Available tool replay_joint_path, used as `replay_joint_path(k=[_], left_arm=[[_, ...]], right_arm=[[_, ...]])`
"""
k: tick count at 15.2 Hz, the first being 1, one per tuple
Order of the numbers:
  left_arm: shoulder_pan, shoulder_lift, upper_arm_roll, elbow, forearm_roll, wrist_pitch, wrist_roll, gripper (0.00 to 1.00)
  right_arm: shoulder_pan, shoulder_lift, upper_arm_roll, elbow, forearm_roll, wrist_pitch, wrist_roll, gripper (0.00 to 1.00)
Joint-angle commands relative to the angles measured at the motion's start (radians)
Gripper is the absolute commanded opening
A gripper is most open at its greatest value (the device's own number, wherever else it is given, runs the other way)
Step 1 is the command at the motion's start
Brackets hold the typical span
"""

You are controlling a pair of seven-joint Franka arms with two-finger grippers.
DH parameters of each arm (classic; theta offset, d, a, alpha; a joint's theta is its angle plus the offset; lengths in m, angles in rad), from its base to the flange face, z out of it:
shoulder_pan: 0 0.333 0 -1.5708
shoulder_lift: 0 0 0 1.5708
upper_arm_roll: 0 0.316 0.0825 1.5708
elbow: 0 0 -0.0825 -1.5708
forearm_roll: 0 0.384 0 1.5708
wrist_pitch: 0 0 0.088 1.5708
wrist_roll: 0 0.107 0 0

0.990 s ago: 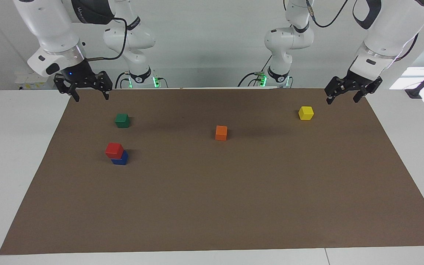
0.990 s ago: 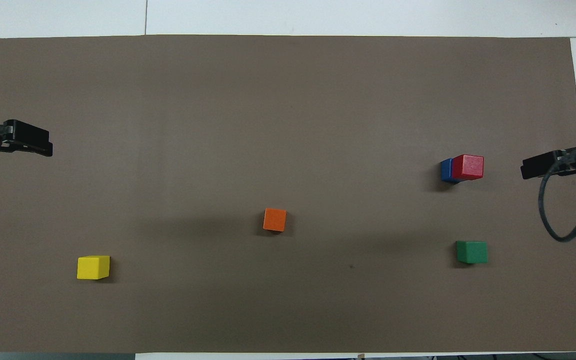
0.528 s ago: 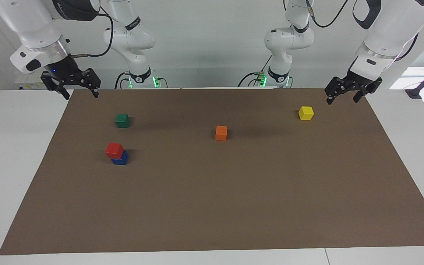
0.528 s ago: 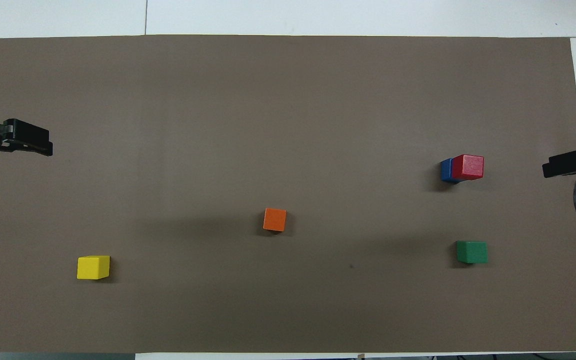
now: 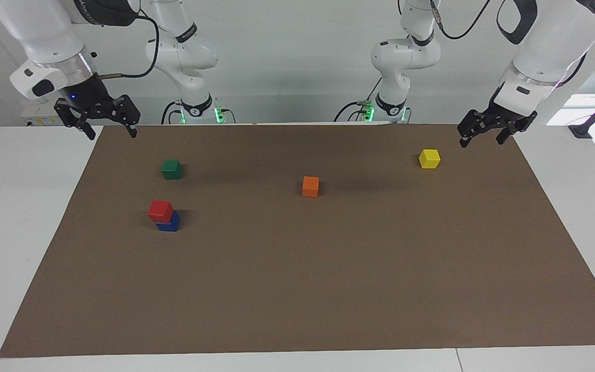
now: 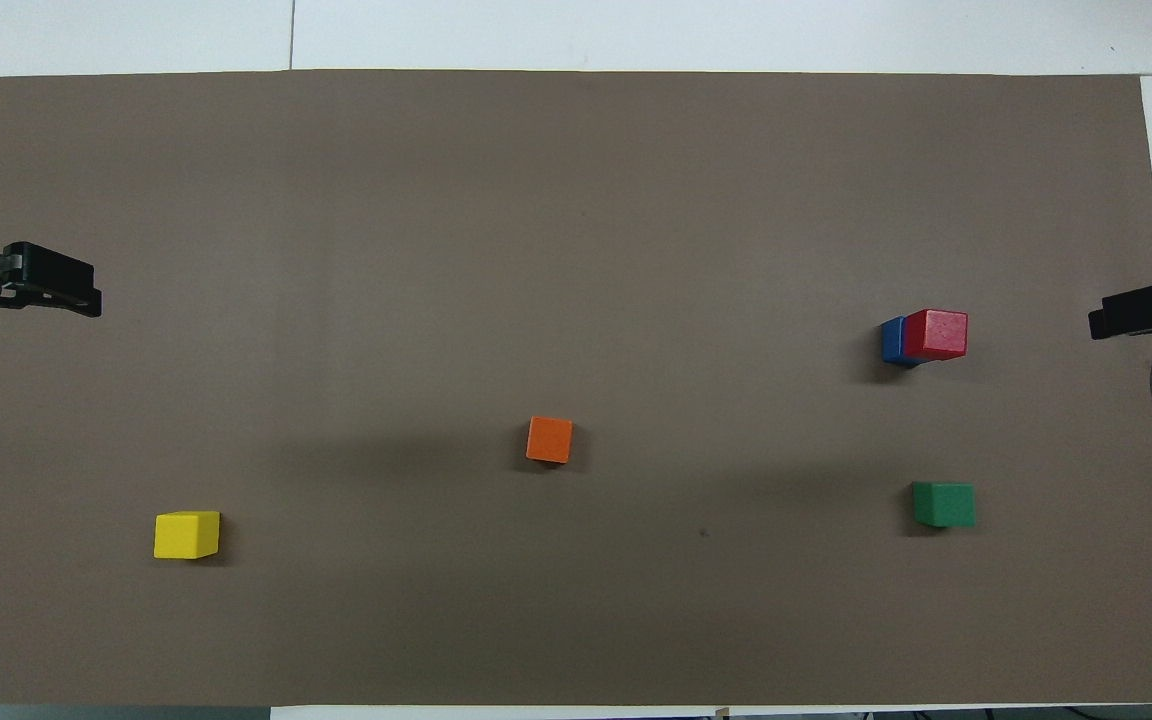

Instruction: Transfer red block to right arm and stack on blue block

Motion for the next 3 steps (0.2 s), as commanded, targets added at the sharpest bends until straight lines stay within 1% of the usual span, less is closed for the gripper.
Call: replay_joint_path(k=[1,3], left_arm=[[0.001,-0.027,0.003,-0.028,-0.006,-0.001,-0.011,1.0],[0.002,-0.027,0.003,-0.028,-0.006,-0.001,-0.011,1.0]], right_arm=[[-0.013,0.01,0.009,0.015,0.007,0.0,0.016,1.0],[-0.015,0.01,0.009,0.015,0.007,-0.001,0.016,1.0]])
